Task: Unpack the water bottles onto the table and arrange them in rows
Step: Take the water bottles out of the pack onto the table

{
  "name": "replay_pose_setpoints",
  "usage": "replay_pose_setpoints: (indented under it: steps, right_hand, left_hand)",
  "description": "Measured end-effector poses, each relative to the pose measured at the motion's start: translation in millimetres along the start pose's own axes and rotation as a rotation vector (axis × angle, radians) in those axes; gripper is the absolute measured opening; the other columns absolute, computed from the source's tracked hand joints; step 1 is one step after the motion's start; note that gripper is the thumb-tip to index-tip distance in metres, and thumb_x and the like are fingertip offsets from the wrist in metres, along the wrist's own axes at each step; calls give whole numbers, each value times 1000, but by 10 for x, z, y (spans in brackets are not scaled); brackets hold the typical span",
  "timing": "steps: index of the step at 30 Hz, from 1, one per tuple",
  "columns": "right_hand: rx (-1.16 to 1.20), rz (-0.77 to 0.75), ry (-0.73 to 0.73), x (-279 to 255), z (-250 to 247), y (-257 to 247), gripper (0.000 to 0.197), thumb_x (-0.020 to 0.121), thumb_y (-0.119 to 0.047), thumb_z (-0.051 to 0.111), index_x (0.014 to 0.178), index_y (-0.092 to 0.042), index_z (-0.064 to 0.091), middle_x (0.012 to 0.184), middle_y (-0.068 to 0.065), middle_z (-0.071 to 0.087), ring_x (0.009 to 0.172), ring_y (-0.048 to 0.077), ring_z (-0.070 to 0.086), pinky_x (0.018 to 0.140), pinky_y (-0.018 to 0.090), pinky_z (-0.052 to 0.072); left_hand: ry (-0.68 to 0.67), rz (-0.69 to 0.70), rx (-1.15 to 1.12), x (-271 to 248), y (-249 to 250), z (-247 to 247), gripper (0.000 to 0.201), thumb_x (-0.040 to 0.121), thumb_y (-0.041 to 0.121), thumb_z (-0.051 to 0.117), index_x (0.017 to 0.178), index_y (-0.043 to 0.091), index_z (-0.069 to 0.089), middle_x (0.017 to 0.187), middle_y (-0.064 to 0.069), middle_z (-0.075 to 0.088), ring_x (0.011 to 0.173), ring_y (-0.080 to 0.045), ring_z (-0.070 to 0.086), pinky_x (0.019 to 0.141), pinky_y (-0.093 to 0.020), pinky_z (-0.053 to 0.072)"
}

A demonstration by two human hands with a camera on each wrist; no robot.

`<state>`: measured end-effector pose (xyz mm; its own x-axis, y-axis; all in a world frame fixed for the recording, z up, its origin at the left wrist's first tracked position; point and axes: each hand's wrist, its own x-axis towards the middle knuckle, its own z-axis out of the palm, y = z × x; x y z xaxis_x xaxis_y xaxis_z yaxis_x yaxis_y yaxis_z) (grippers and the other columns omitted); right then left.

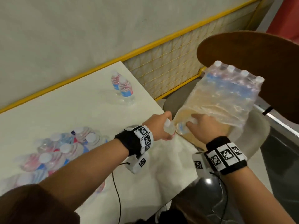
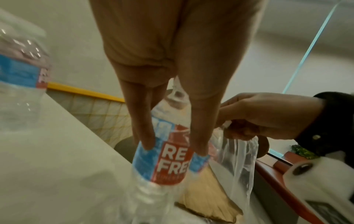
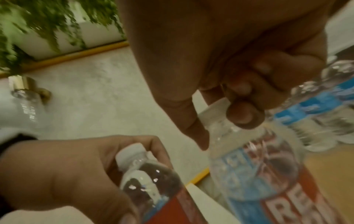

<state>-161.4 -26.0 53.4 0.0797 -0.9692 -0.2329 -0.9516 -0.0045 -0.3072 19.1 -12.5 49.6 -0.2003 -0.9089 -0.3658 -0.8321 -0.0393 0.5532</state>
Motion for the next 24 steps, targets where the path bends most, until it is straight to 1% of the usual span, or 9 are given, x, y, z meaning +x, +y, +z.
replay_pose_setpoints:
  steps: [3, 7, 10, 14, 16, 18, 20, 22, 24]
  right_hand:
    - [2, -175, -112, -330, -54, -379, 31, 84, -39, 58, 102, -17, 70, 101, 7, 69, 86, 23, 59, 67, 24, 41]
    - [-17, -399, -406, -714, 281, -831, 30, 82, -33, 59, 103, -15, 70, 103, 4, 71, 94, 24, 64, 78, 32, 49]
    - [-57, -514, -462, -931, 542, -1123, 24, 80, -28, 55, 93, -14, 69, 86, 8, 70, 82, 26, 65, 73, 36, 51]
    - [66, -481, -429, -1107, 711, -1276, 32, 81, -28, 61, 113, -24, 62, 79, -8, 66, 71, 9, 58, 65, 23, 45]
    - [86, -406, -442, -1111, 765, -1248, 45, 80, -36, 67, 122, -28, 53, 72, -14, 57, 66, 2, 52, 61, 17, 38]
    - [21, -302, -519, -1092, 834, -1193, 73, 76, -44, 72, 138, -30, 35, 97, -3, 63, 84, 12, 56, 74, 22, 41]
    - [2, -225, -604, -1082, 983, -1134, 99, 73, -40, 77, 148, -28, 14, 132, 5, 53, 110, 20, 53, 86, 25, 43]
    - [165, -176, -655, -1091, 1202, -1103, 107, 72, -31, 80, 150, -31, 7, 142, 0, 44, 113, 20, 51, 79, 26, 52]
    - [403, -137, -648, -1100, 1427, -1118, 102, 69, -26, 82, 146, -39, 17, 136, -4, 47, 111, 20, 53, 75, 36, 59]
  left_hand:
    - [-31, -3, 131, -304, -148, -167, 55, 70, 30, 78, 109, 18, 43, 95, -6, 57, 88, -29, 58, 74, -36, 51]
    - [-89, -41, 323, -757, -397, -224, 50, 71, 17, 74, 110, 13, 43, 87, -2, 52, 78, -25, 55, 52, -24, 39]
    - [-130, -69, 410, -1078, -610, -142, 42, 75, 14, 69, 109, 14, 46, 75, 2, 49, 68, -20, 52, 45, -23, 28]
    - [-99, -73, 501, -1430, -885, -161, 35, 79, 20, 66, 108, 15, 49, 77, 4, 46, 79, -23, 58, 56, -25, 32]
    - [-107, -67, 493, -1553, -1009, -200, 32, 79, 21, 67, 105, 14, 50, 72, 5, 43, 74, -22, 56, 50, -24, 29]
    - [-140, -77, 453, -1625, -1101, -227, 36, 78, 20, 68, 109, 13, 51, 72, 2, 45, 66, -20, 50, 47, -23, 28]
    - [-178, -72, 444, -1679, -1138, -256, 44, 79, 21, 68, 118, 13, 49, 85, -3, 53, 74, -23, 51, 48, -23, 31]
    - [-193, -45, 433, -1692, -1140, -309, 54, 84, 27, 66, 131, 13, 44, 110, -9, 58, 89, -25, 55, 56, -25, 35]
    - [-151, -24, 378, -1698, -1137, -439, 61, 88, 36, 61, 139, 15, 37, 129, -10, 52, 111, -27, 53, 74, -27, 38]
